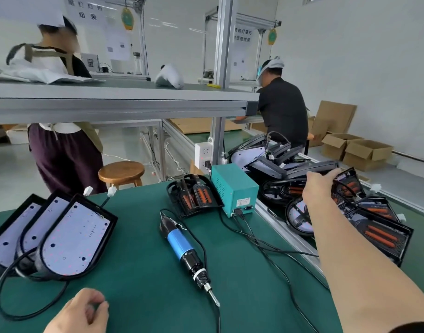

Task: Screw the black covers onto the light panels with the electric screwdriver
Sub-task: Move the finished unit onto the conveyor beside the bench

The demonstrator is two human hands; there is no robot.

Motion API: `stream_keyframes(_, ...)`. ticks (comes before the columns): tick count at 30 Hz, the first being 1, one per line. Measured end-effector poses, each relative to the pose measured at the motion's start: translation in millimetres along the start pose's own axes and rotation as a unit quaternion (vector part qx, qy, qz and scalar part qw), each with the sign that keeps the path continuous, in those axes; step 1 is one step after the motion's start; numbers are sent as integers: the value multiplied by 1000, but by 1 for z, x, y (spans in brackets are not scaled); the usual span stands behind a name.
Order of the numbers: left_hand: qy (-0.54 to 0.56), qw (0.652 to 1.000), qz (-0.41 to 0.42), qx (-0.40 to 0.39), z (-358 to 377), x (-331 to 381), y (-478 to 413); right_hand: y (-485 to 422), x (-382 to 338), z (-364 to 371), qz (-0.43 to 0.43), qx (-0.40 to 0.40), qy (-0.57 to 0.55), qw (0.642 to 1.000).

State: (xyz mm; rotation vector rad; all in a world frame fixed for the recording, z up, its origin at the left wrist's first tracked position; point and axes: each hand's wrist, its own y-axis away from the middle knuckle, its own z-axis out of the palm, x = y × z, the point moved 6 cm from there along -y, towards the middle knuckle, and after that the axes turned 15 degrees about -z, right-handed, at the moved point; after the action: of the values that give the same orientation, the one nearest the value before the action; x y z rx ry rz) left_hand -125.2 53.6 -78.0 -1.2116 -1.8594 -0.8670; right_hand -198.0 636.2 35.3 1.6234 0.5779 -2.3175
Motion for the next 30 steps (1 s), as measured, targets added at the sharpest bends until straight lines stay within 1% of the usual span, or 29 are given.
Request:
stream_keyframes(1, -1, 999, 8, 36, -1, -1, -5, 1, -3, 0, -7, -14, 21, 1000)
stream_keyframes(2, -9, 999, 8, 46, -2, -2, -5, -2, -5, -4, -20, -9, 40, 999)
stream_keyframes(4, -27, 998, 11, 64, -4, -2, -2, -3, -8, -15, -49, 39, 87, 994)
stream_keyframes(6, -47, 996, 14, 72, -6, -1, 1, -3, -9, -23, -86, 58, 167, 981)
stream_keyframes(8, -76, 993, 25, 82, -7, 4, 6, -2, -7, -25, -99, 44, 246, 963)
stream_keyframes(11, -110, 991, 16, 75, -9, 9, 11, 1, -2, -27, -43, 25, 293, 955)
stream_keyframes(13, -114, 991, -4, 74, -12, 11, 14, 9, -4, -32, -19, 49, 302, 952)
stream_keyframes(18, -122, 989, -15, 86, -14, 18, 22, 38, -14, -38, -65, 81, 265, 959)
stream_keyframes(21, -119, 989, -17, 88, -14, 18, 26, 69, -21, -24, -103, 65, 245, 962)
stream_keyframes(26, -136, 987, -8, 84, -15, 16, 30, 147, -27, 25, -160, -7, 128, 979)
stream_keyframes(28, -133, 987, 1, 85, -15, 16, 31, 187, -26, 50, -144, -43, 54, 987)
stream_keyframes(30, -131, 988, 7, 87, -16, 15, 32, 231, -18, 74, -92, -104, -16, 990)
